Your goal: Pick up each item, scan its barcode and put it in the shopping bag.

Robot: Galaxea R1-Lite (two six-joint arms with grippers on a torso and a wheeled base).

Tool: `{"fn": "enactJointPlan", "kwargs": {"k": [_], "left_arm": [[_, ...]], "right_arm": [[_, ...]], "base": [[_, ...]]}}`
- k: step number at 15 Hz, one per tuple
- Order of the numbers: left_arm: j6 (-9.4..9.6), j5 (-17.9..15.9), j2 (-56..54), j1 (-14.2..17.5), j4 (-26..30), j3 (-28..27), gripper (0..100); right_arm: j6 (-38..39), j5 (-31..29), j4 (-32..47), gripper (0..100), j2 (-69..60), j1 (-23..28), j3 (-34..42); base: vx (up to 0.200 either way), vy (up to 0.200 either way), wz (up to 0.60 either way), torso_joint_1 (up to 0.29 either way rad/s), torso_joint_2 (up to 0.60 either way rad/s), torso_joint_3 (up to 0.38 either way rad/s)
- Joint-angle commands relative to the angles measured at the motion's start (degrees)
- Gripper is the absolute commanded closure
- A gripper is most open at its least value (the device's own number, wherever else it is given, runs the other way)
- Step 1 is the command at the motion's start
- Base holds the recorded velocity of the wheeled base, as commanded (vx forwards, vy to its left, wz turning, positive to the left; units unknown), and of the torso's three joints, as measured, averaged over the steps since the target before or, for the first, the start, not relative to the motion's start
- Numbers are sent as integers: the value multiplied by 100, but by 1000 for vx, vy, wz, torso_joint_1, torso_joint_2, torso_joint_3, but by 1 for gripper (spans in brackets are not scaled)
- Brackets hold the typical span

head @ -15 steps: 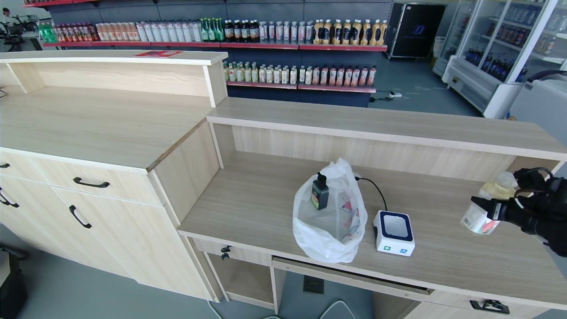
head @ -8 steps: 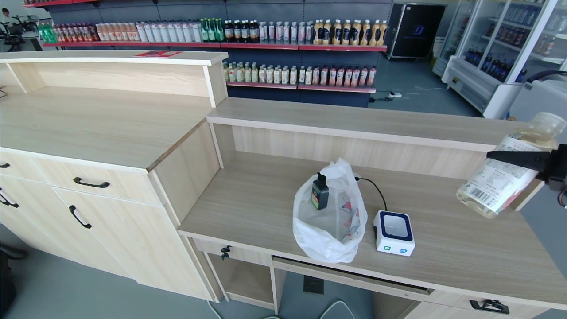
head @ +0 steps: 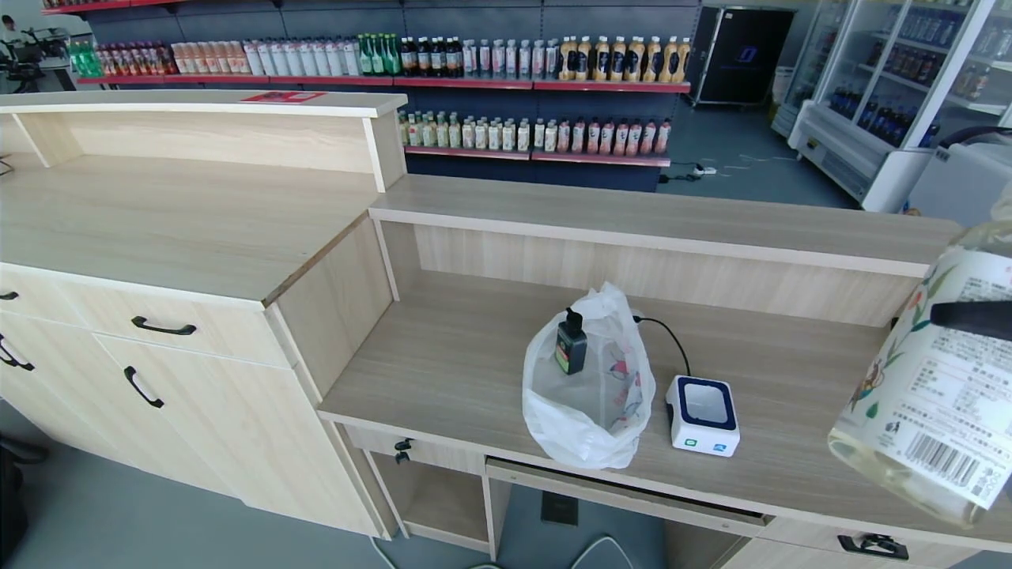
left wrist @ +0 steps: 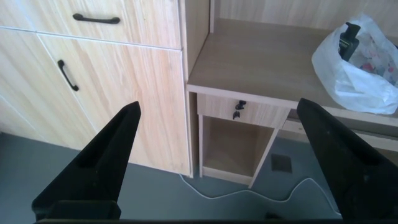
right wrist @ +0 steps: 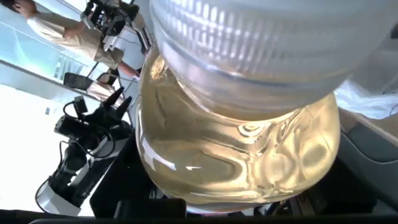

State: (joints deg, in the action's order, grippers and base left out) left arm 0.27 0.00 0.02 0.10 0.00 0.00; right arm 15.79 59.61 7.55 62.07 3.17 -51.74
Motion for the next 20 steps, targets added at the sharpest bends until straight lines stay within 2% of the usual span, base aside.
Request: {"fn": "enactJointPlan", "kwargs": {"k": [1, 9, 13, 20], "left_arm": [[0, 0, -2, -1, 0, 0, 0], [0, 0, -2, -1, 0, 0, 0], [0, 0, -2, -1, 0, 0, 0], [0, 0, -2, -1, 0, 0, 0]], "right_arm": [[109, 24, 10, 100, -363, -194, 15], [179, 15, 423, 100, -969, -677, -29], [179, -2, 423, 100, -996, -686, -73], [188, -20, 423, 100, -495, -739, -601]], "base": [[0, 0, 0, 0, 0, 0], [0, 0, 0, 0, 0, 0], [0, 0, 0, 0, 0, 0], [0, 0, 0, 0, 0, 0]]}}
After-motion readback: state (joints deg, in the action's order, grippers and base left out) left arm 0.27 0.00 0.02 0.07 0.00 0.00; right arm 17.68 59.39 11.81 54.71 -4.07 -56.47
